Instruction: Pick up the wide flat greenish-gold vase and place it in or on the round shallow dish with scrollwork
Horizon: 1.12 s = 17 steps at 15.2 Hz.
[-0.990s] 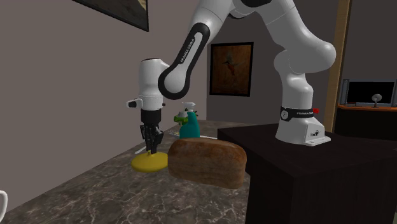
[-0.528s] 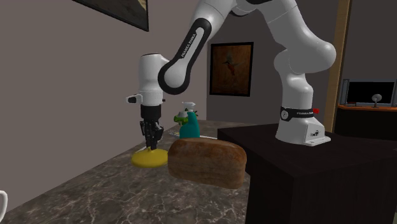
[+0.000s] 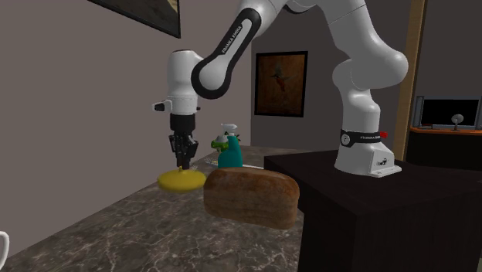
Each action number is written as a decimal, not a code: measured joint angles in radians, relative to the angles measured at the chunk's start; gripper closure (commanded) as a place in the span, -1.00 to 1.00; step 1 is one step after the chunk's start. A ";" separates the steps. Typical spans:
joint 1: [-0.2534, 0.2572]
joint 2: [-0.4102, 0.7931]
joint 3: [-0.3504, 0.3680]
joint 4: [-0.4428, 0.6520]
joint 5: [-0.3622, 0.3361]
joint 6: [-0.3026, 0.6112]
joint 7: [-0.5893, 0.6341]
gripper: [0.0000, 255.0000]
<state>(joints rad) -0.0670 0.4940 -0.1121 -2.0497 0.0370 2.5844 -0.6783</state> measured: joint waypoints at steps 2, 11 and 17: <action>0.001 -0.021 -0.002 -0.001 -0.003 -0.020 0.001 1.00; 0.008 -0.113 -0.012 0.001 -0.016 -0.114 0.006 1.00; -0.065 -0.198 -0.044 -0.084 -0.010 -0.111 -0.103 1.00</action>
<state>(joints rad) -0.1321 0.2964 -0.1559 -2.1340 0.0268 2.4738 -0.7816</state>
